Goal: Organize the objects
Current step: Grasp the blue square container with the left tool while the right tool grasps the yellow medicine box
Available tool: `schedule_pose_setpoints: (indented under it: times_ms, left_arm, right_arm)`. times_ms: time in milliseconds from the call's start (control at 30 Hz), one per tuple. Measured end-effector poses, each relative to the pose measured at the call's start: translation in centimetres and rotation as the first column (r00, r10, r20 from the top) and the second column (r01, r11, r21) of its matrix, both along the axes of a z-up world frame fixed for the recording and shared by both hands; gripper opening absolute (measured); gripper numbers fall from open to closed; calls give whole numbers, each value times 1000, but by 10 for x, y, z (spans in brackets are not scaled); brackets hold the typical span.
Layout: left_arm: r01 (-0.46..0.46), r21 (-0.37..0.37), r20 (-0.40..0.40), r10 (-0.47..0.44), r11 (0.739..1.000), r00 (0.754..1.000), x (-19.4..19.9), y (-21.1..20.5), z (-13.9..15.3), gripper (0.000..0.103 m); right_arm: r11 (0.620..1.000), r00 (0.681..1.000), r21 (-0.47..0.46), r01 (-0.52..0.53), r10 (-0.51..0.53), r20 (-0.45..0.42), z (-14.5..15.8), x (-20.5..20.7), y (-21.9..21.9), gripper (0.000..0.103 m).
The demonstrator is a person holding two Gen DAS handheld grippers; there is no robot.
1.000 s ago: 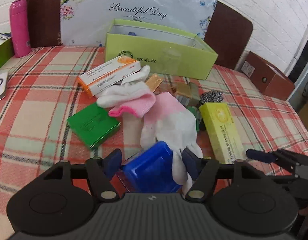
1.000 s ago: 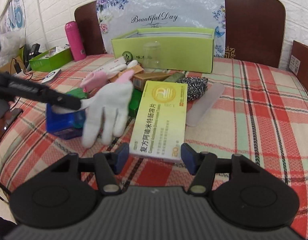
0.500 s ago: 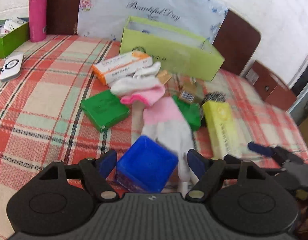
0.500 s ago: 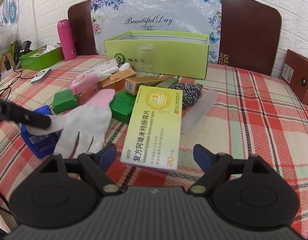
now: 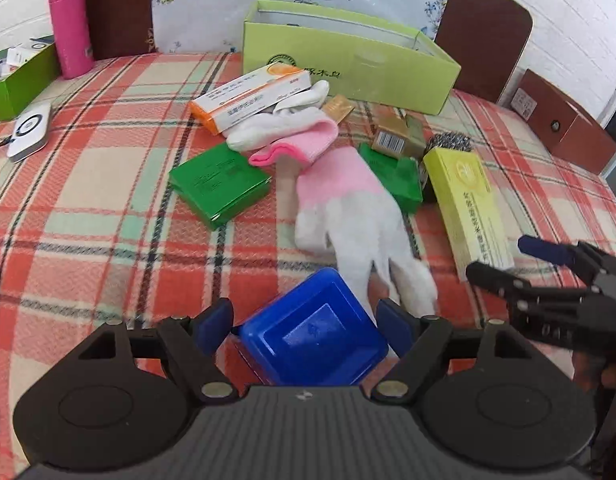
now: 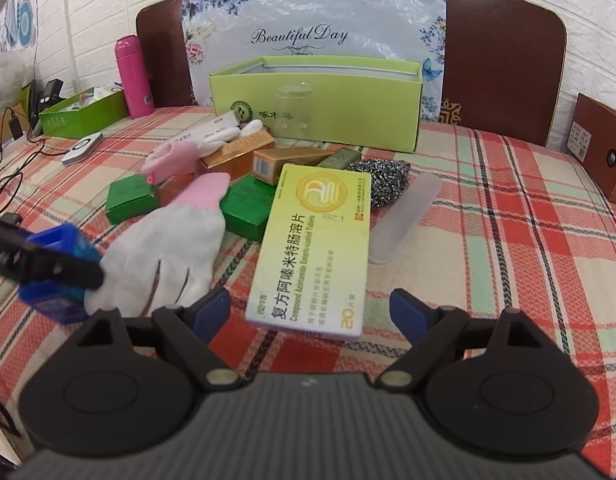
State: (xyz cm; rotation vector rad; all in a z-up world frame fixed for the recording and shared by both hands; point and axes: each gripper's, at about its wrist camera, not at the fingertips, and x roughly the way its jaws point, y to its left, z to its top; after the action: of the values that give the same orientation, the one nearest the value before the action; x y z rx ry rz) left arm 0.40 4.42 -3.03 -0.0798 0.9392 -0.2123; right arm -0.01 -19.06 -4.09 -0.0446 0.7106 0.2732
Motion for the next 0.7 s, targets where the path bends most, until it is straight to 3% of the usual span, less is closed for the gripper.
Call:
schedule_pose_setpoints:
  times_ms: [267, 400, 467, 600, 667, 700]
  left_arm:
    - [-20, -42, -18, 19, 999, 1000, -8, 24, -6, 81]
    - [-55, 17, -40, 56, 998, 998, -6, 26, -6, 79]
    - [-56, 20, 0, 56, 998, 998, -13, 28, 5, 78]
    - [-68, 47, 59, 65, 997, 996, -27, 31, 27, 82]
    - [-62, 68, 40, 59, 996, 997, -28, 31, 24, 84]
    - [-55, 44, 27, 54, 998, 998, -28, 32, 20, 85]
  right_arm:
    - [1000, 1000, -13, -24, 24, -5, -2, 7, 7, 88]
    - [999, 1000, -32, -10, 9, -14, -4, 15, 10, 88]
    - [999, 1000, -33, -2, 2, -15, -4, 18, 11, 89]
    - [999, 1000, -31, -14, 13, -20, -6, 23, 16, 89]
    - [999, 1000, -31, -16, 16, -17, -7, 23, 18, 90]
    - [999, 1000, -30, -17, 16, -15, -8, 23, 19, 90]
